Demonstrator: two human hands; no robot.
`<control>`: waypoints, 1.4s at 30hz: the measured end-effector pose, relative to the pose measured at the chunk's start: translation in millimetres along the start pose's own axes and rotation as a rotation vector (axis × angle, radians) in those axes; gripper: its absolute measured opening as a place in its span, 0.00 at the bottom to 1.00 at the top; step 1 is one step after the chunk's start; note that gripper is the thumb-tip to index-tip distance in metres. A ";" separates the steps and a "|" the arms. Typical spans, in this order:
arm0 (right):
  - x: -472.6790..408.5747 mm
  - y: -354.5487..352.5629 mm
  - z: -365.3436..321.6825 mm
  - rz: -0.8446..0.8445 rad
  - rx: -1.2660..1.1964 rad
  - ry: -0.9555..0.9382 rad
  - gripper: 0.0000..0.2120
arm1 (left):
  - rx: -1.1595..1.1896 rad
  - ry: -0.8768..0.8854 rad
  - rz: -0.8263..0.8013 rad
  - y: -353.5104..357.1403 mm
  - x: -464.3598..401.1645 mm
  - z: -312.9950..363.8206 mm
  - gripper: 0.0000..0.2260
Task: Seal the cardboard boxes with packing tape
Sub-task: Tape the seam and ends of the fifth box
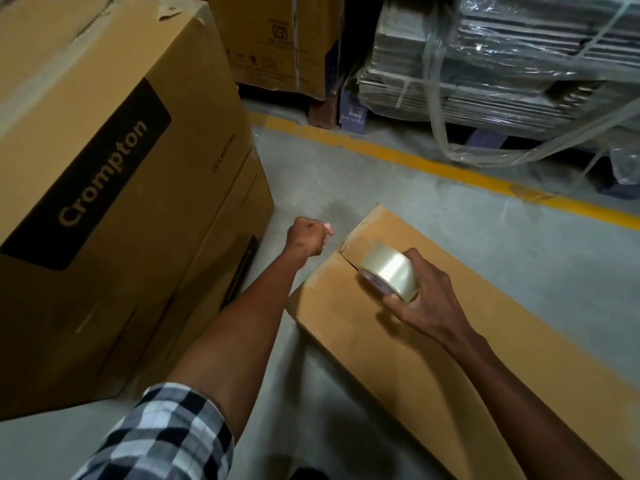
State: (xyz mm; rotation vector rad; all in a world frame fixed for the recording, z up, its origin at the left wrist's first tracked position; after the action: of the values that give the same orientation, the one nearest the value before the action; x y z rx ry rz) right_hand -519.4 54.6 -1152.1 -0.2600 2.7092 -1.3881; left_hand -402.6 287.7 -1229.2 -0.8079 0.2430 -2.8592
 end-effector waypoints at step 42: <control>25.1 9.3 4.1 -0.094 -0.026 0.088 0.35 | -0.419 0.274 -0.138 2.2 74.6 -35.6 0.19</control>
State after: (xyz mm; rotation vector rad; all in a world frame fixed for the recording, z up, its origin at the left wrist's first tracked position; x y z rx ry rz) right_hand -544.5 51.9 -1162.0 -0.3397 2.8225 -1.4212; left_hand -484.0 274.8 -1222.0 -0.4997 0.8755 -3.0904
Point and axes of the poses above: each hand's wrist, its own x-axis away from the middle knuckle, its own y-axis out of the palm, z = x × y, the point moved 4 cm from there along -x, towards the middle knuckle, and after that the axes turned 7 degrees about x, right-handed, at the moved point
